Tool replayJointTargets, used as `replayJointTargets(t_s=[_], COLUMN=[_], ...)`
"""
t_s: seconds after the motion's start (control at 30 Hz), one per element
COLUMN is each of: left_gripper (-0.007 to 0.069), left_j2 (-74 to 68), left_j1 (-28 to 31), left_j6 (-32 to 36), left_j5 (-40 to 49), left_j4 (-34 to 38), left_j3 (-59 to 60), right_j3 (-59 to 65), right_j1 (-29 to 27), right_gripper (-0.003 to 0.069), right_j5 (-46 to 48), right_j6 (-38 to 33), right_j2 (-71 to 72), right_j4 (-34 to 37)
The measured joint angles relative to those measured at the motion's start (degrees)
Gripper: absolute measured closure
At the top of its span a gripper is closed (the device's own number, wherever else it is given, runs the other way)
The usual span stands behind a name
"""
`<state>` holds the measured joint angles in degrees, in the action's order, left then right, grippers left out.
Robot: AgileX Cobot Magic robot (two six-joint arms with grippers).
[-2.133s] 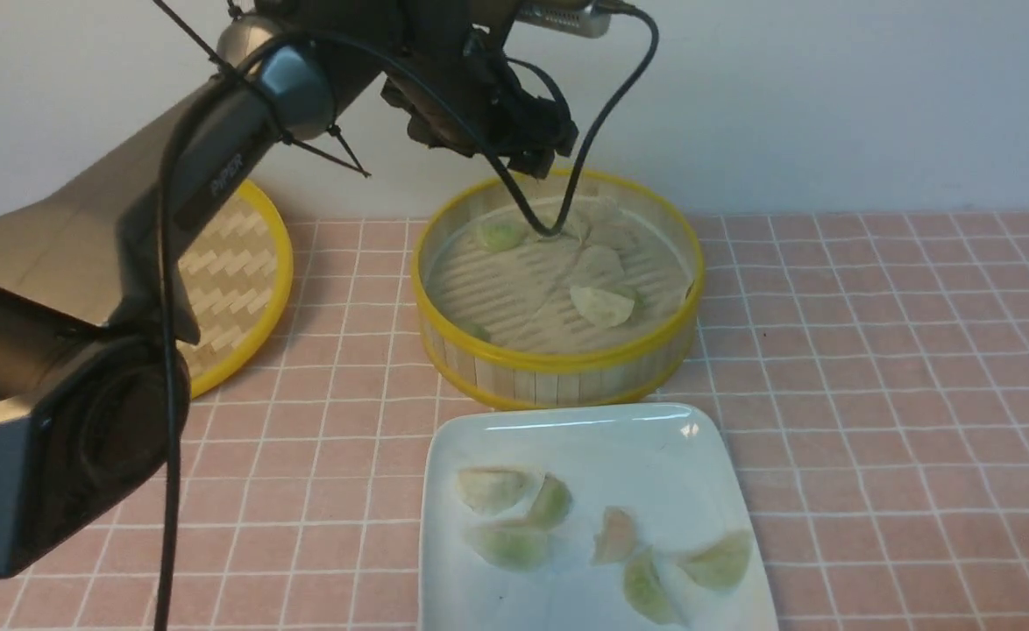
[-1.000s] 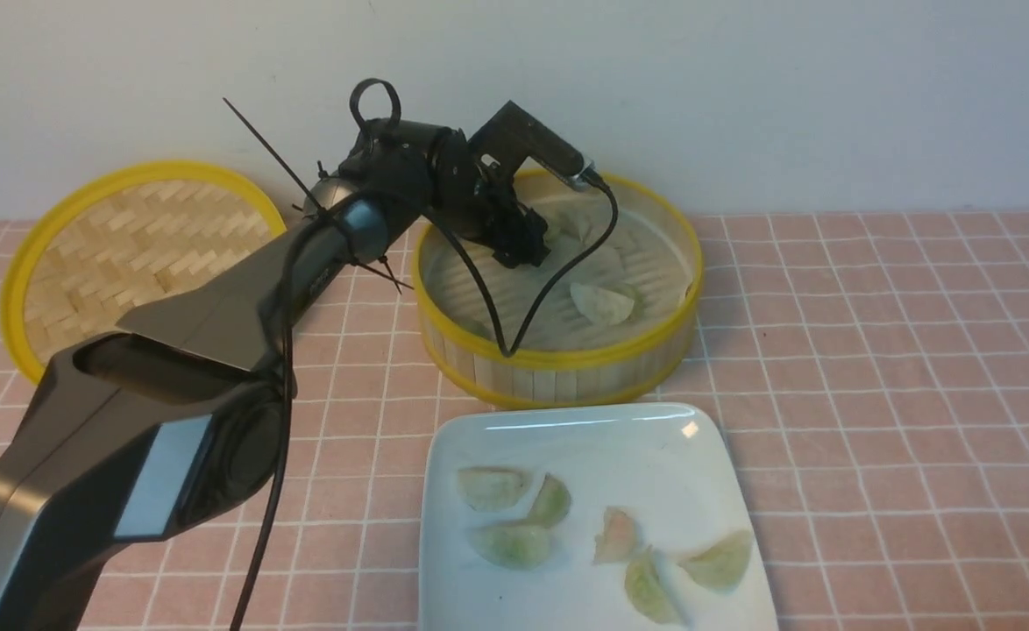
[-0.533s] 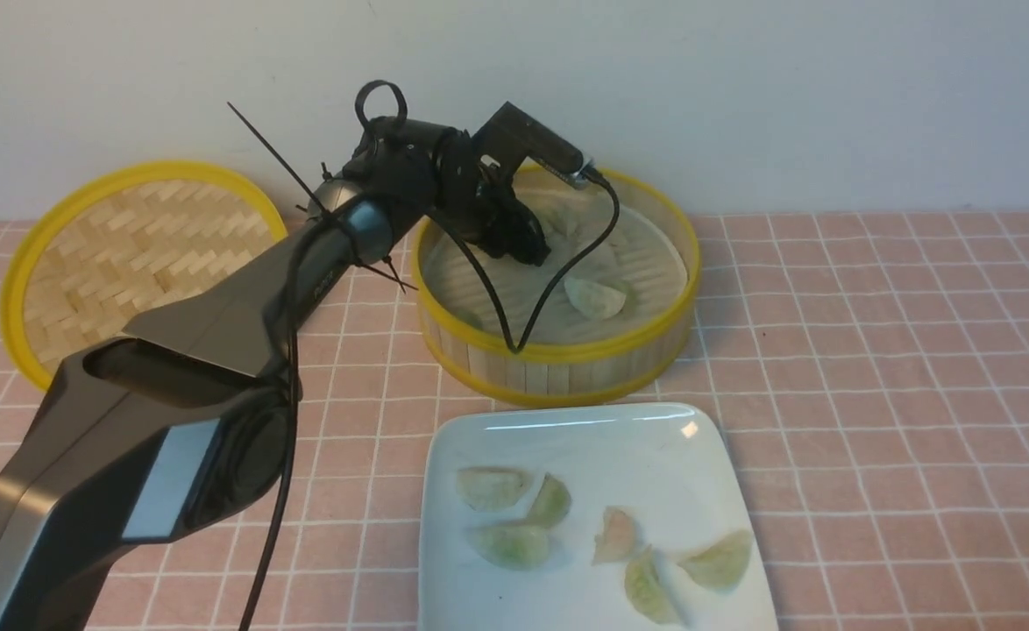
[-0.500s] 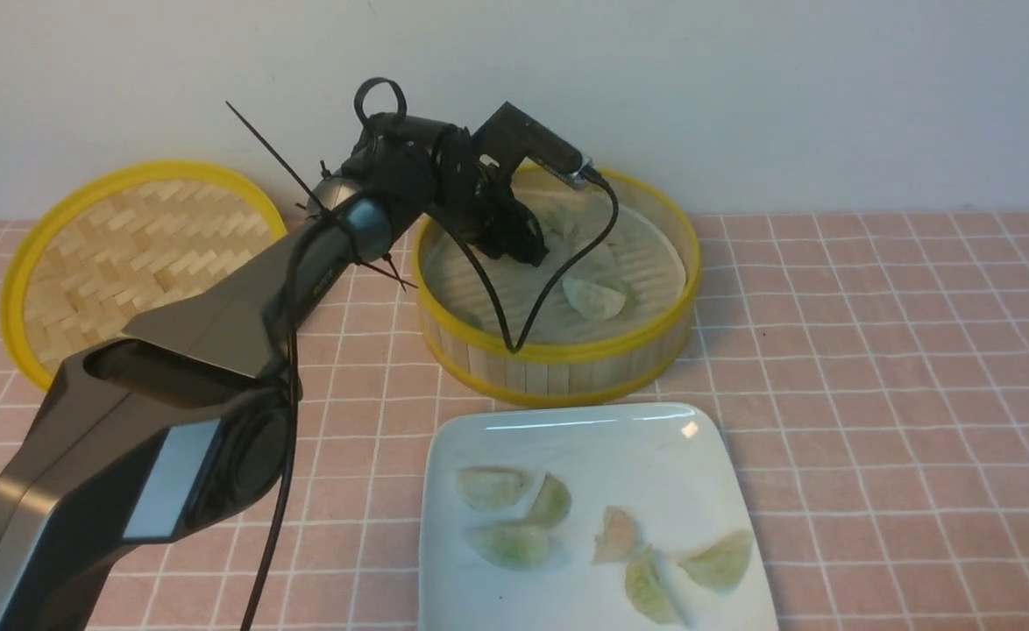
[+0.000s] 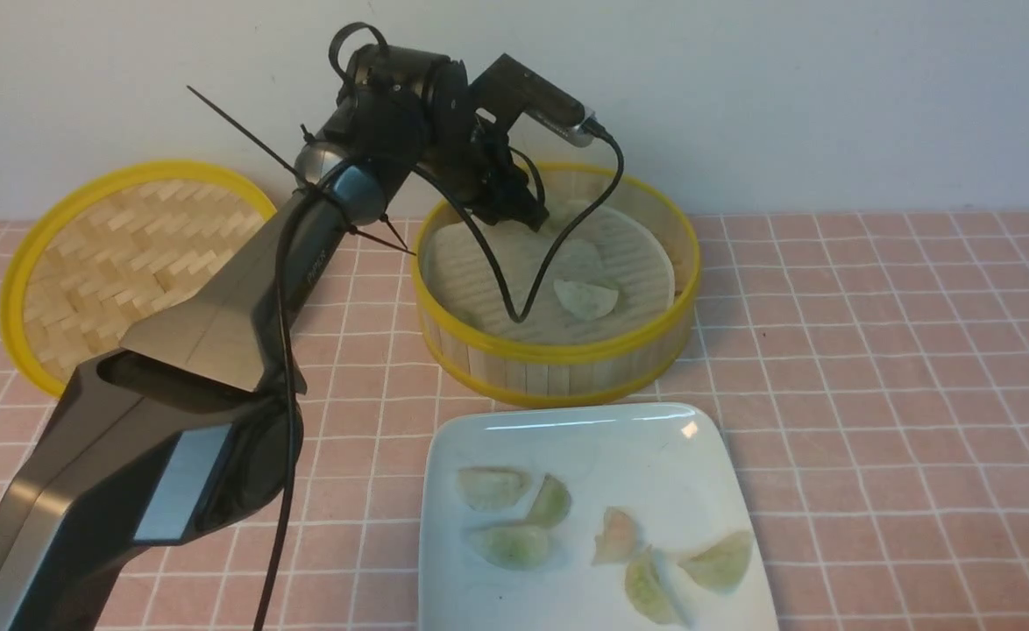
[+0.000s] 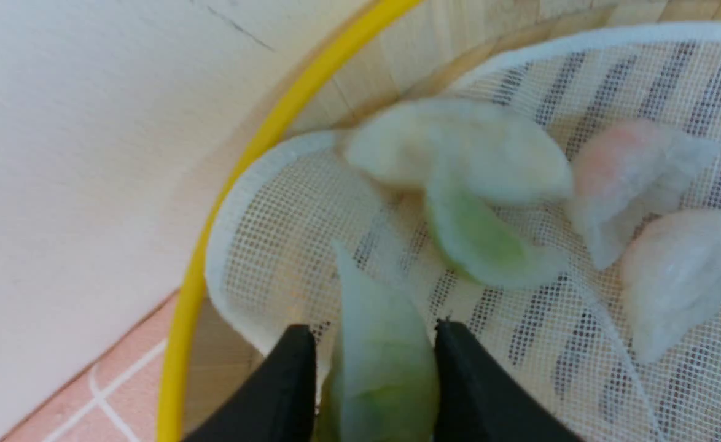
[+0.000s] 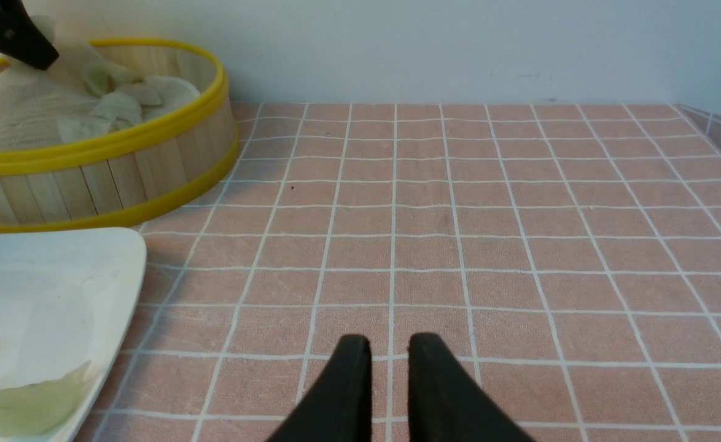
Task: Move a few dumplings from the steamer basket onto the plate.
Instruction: Use the left arm to grab a dumpling from the steamer
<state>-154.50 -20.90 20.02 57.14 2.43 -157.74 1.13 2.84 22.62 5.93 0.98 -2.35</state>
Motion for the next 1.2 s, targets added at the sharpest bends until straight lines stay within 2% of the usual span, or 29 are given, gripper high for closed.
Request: replayJointTargets(t_s=[0.33, 0.43, 0.57, 0.7, 0.87, 0.93, 1.0, 1.03, 1.2], left_gripper=[0.0403, 0.0365, 0.0253, 0.0221, 0.0226, 0.0259, 0.0342, 0.0356, 0.0355], left_j2=[-0.06, -0.13, -1.34, -2.52, -2.73, -2.73, -2.73, -2.73, -0.95], left_j1=[0.0, 0.0, 0.0, 0.0, 0.0, 0.0, 0.0, 0.0, -0.28], left_j6=[2.56, 2.56, 2.39, 2.07, 2.01, 2.01, 1.97, 1.97, 1.97], left_j5=[-0.23, -0.23, -0.17, 0.6, 0.72, 0.72, 0.83, 0.83, 3.11], left_j4=[1.46, 1.46, 1.64, 1.64, 1.64, 1.68, 1.74, 1.85, 3.2], left_j3=[0.0, 0.0, 0.0, 0.06, 0.06, 0.06, 0.06, 0.06, 0.06], right_j3=[0.0, 0.0, 0.0, 0.0, 0.0, 0.0, 0.0, 0.0, 0.0], right_j1=[0.0, 0.0, 0.0, 0.0, 0.0, 0.0, 0.0, 0.0, 0.0], right_gripper=[0.0572, 0.0572, 0.0572, 0.0572, 0.0572, 0.0572, 0.0572, 0.0572, 0.0572], right_j5=[0.0, 0.0, 0.0, 0.0, 0.0, 0.0, 0.0, 0.0, 0.0], right_j6=[0.0, 0.0, 0.0, 0.0, 0.0, 0.0, 0.0, 0.0, 0.0], right_j2=[0.0, 0.0, 0.0, 0.0, 0.0, 0.0, 0.0, 0.0, 0.0], right_j4=[0.0, 0.0, 0.0, 0.0, 0.0, 0.0, 0.0, 0.0, 0.0])
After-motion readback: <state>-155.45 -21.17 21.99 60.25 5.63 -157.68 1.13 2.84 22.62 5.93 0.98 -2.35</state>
